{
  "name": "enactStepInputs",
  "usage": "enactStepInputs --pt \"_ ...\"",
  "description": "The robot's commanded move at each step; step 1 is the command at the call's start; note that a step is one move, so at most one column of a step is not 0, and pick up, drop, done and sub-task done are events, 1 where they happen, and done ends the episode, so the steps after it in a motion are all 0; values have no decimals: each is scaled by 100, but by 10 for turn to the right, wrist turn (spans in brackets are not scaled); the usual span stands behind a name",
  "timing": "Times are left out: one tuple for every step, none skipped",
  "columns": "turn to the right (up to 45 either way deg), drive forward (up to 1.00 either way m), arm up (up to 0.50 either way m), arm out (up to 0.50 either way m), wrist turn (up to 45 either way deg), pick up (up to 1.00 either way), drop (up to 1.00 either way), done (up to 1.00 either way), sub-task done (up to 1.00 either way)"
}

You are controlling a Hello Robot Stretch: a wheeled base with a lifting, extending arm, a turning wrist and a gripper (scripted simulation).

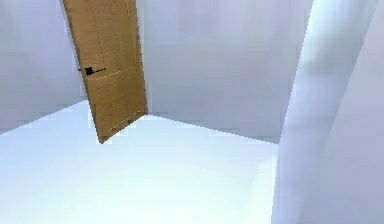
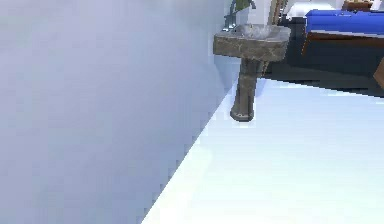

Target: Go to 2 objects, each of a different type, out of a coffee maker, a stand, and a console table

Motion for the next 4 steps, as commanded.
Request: enactStepInputs --pt "30 0 0 0 0 0 0 0 0" --pt "0 5 0 0 0 0 0 0 0" --pt "-450 0 0 0 0 0 0 0 0" --pt "-210 0 0 0 0 0 0 0 0"
